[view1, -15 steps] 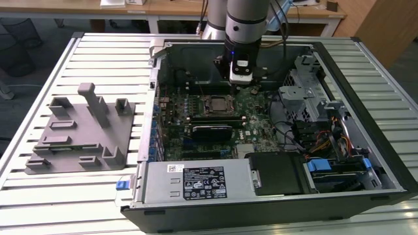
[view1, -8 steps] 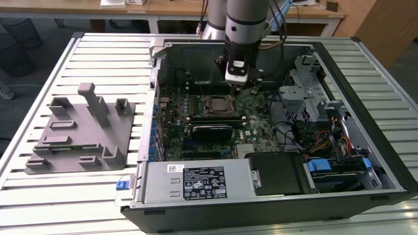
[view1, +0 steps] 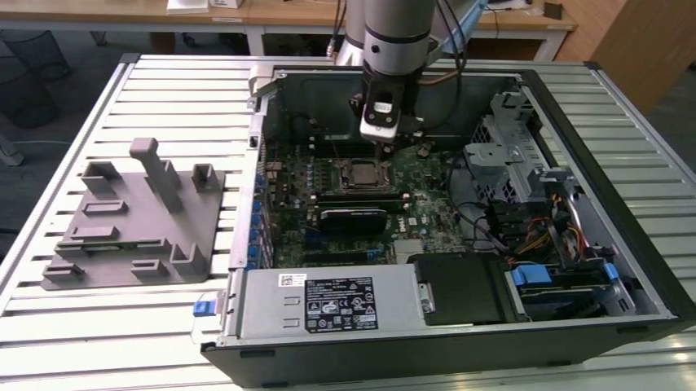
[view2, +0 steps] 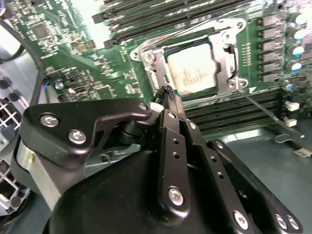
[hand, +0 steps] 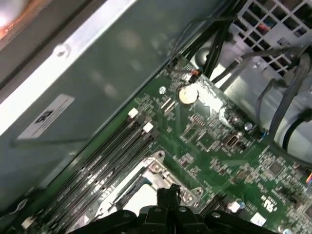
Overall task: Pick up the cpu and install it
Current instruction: 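Close the cpu cover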
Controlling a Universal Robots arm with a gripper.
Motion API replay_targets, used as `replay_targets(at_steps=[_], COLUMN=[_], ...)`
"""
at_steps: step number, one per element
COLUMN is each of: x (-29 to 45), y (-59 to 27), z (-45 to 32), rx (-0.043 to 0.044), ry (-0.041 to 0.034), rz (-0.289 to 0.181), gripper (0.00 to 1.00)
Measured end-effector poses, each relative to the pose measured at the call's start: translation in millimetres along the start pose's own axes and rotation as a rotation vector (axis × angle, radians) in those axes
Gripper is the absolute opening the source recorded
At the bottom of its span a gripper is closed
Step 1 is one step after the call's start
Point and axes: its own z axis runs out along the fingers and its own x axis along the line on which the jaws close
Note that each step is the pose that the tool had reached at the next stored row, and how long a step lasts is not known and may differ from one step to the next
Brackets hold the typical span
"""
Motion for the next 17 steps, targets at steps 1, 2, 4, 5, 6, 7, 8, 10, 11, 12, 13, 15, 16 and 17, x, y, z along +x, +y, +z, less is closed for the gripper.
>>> replay_targets(at_steps=[1,2,4,5,6,7,8,10,11,12,13,15,16,17], x=[0.0,0.0,0.0,0.0,0.1,0.7,1.5,6.3,9.3,12.1,14.2,16.7,17.1,17.2], y=[0.0,0.0,-0.2,-0.2,-0.3,-1.0,-2.0,-7.4,-10.7,-13.9,-16.1,-18.9,-19.3,-19.4], z=[0.4,0.8,1.8,2.2,2.7,3.4,4.1,4.8,5.1,5.3,5.5,5.6,5.6,5.6], rx=[-0.0001,0.0003,0.0009,0.0039,0.0076,0.0108,0.0125,0.0126,0.0122,0.012,0.0119,0.0117,0.012,0.0125], ry=[-0.0008,-0.0019,-0.0044,-0.0084,-0.0129,-0.0168,-0.0189,-0.0203,-0.0208,-0.0208,-0.021,-0.0212,-0.0215,-0.022], rz=[0.01,0.026,0.057,0.066,0.067,0.068,0.068,0.068,0.068,0.068,0.069,0.074,0.08,0.089], gripper=[0.11,0.11,0.11,0.11,0.11,0.11,0.11,0.11,0.11,0.11,0.11,0.11,0.11,0.11])
